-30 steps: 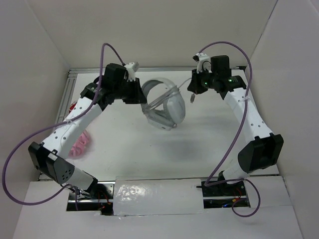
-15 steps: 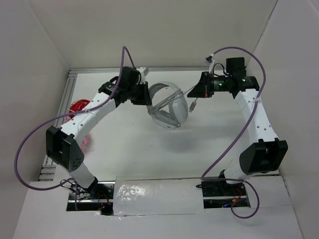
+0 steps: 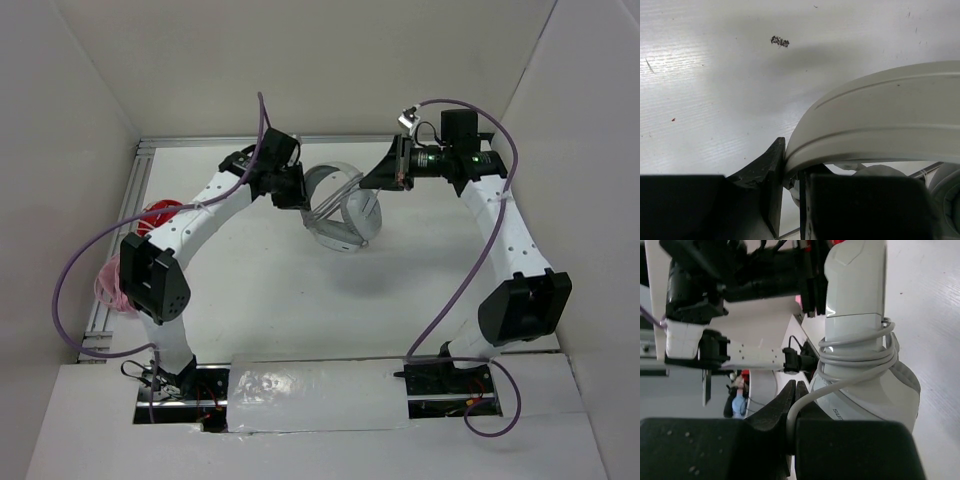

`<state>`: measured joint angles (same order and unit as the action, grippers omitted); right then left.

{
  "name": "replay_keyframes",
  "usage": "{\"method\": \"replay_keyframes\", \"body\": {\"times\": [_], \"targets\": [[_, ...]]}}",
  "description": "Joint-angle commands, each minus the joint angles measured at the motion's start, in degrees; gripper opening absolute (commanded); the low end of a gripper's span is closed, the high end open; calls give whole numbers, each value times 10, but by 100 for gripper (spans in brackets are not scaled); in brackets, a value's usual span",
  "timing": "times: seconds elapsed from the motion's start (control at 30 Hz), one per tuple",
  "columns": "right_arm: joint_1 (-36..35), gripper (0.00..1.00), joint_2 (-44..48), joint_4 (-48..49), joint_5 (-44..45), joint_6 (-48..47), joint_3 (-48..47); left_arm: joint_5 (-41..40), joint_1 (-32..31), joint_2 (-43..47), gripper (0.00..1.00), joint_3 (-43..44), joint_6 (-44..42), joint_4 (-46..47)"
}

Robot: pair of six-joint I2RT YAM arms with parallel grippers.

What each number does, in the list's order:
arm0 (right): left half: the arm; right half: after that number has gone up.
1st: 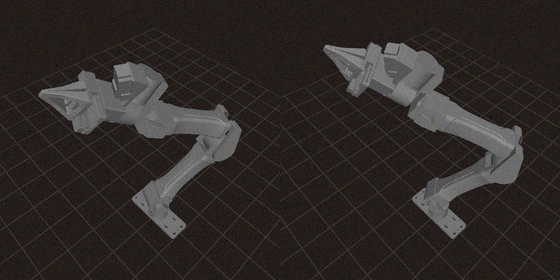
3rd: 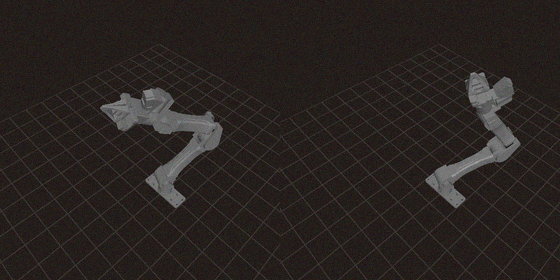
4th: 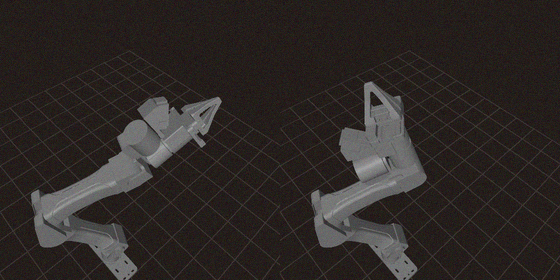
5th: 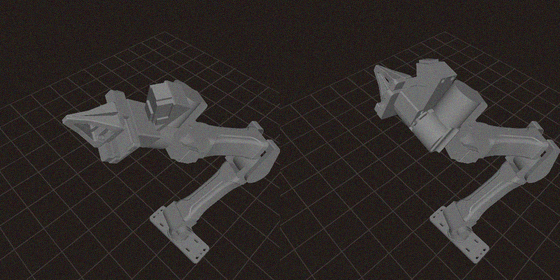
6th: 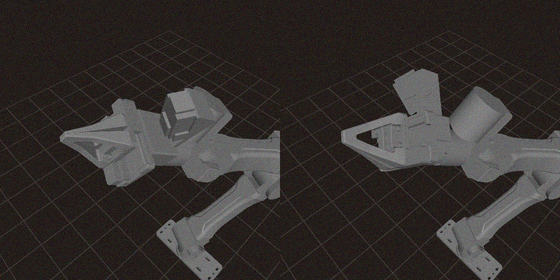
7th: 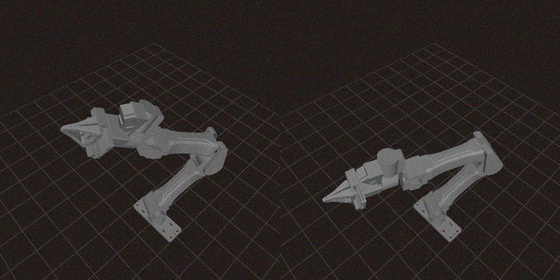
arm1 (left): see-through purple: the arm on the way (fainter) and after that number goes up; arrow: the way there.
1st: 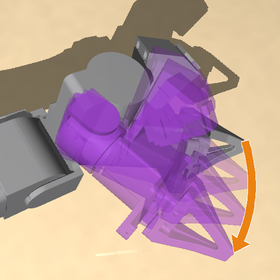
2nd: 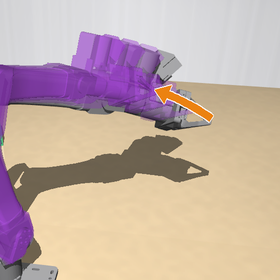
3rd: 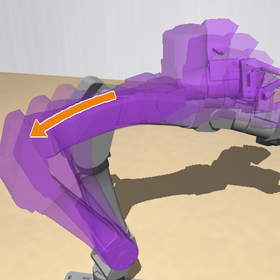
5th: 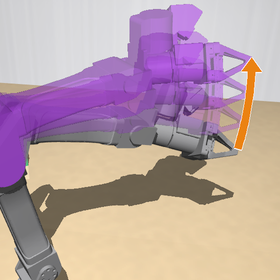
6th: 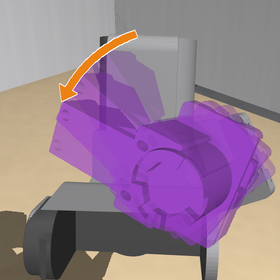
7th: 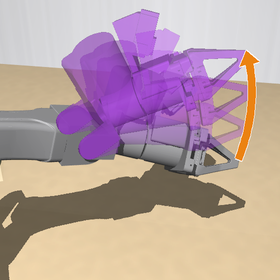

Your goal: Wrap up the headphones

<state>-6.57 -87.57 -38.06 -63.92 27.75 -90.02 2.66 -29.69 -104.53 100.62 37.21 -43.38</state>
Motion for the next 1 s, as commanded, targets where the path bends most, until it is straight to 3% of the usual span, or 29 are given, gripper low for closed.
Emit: {"method": "replay_keyframes", "body": {"times": [0.0,0.03,0.17,0.37,0.43,0.47,0.6,0.8,0.97], "targets": [[-13,0,46,91,10,60,-43,-78,9,-9,0,-19,-3,-112],[-20,0,49,86,87,63,-38,-70,8,-5,0,-17,1,-109],[-64,0,61,88,255,88,-8,-20,8,22,0,-23,32,-97],[-128,0,71,127,400,143,46,-1,-7,36,0,-15,73,-107],[-178,0,73,118,522,134,55,22,-9,42,0,-16,99,-107],[-179,0,73,118,522,134,56,22,-8,45,0,-19,102,-107],[-244,0,70,106,723,108,82,66,-10,65,0,-43,117,-77],[-343,1,75,144,861,25,118,78,-13,63,0,-48,134,-70],[-408,11,39,120,999,9,108,98,-13,60,0,-56,142,-60]]}}
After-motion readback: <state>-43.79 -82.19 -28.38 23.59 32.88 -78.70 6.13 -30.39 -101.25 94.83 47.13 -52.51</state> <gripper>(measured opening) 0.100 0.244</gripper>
